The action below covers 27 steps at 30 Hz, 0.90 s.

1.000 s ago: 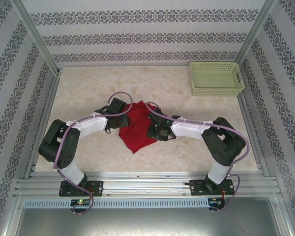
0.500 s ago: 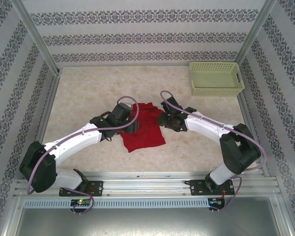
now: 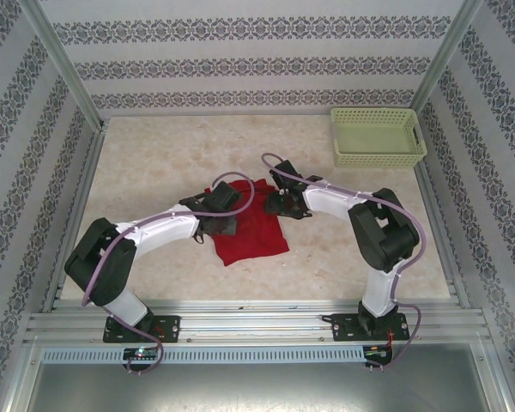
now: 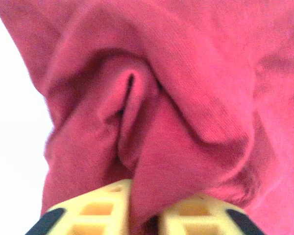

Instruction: Fold the inside-out t-shirt

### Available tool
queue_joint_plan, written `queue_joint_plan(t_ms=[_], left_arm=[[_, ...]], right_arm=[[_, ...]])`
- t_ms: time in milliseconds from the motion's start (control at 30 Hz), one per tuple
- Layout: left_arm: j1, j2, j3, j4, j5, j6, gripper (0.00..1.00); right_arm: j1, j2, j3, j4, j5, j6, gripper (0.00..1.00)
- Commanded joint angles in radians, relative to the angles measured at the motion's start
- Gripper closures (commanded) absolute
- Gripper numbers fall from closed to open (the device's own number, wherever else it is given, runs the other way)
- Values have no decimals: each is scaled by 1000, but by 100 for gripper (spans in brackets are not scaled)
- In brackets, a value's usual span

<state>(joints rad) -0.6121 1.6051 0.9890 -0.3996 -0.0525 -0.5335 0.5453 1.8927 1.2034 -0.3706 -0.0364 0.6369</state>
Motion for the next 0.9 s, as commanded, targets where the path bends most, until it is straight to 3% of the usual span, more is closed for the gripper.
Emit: queue_joint_plan(t_ms=[0,133,267,467,700,867], left_arm=[[77,-32,31,40,19,-17,87],[176,-49,30,87,79,-37,92],[271,-29,25,121,150,-85,93],[377,50,50,139,245,-159,90],[448,161,110,104,257,-166,84],[482,207,186,39,261,-123,68]], right_arm=[[-8,20,83,-11,15,-50,57],[-10,29,159,-36,48,-87,79],[-10,51,239,-82,74,-115,90],[-11,104,366,-137,93,-160,91],[-11,262,617,-203,79,-222,91],[-22,383,822,-264,95,-248,88]])
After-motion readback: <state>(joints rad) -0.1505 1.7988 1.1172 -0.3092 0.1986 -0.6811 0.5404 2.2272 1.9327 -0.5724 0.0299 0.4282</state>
